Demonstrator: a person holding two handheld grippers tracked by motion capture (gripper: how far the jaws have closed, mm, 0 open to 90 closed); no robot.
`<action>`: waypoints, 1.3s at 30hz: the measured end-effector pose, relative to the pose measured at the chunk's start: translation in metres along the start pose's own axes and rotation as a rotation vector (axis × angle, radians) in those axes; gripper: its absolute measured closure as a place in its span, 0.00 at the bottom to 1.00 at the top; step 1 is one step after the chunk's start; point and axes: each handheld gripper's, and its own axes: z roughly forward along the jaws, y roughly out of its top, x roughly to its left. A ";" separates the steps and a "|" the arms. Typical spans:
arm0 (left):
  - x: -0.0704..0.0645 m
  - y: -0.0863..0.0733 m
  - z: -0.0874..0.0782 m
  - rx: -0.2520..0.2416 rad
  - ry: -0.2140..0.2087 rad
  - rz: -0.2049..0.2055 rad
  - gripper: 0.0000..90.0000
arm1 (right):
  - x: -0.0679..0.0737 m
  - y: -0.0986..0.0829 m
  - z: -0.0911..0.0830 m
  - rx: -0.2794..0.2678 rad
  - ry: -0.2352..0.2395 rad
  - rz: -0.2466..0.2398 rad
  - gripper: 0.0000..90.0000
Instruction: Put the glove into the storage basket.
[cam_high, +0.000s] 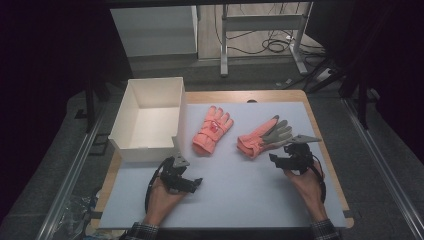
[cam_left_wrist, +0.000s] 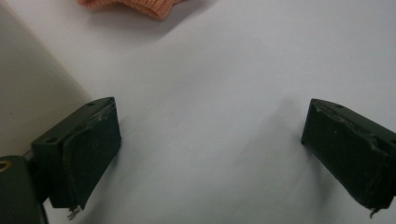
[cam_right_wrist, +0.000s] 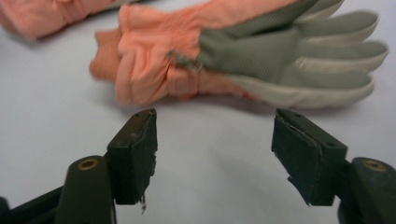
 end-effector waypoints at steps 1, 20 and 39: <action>0.000 0.000 0.000 0.000 0.000 0.000 0.05 | -0.002 0.004 0.001 -0.004 0.002 0.008 0.38; 0.000 0.000 0.000 0.000 0.000 0.000 0.05 | -0.019 0.041 0.043 0.006 -0.058 0.066 0.45; 0.000 0.000 0.000 -0.002 0.000 -0.001 0.05 | -0.009 0.046 0.075 0.115 -0.135 0.060 0.87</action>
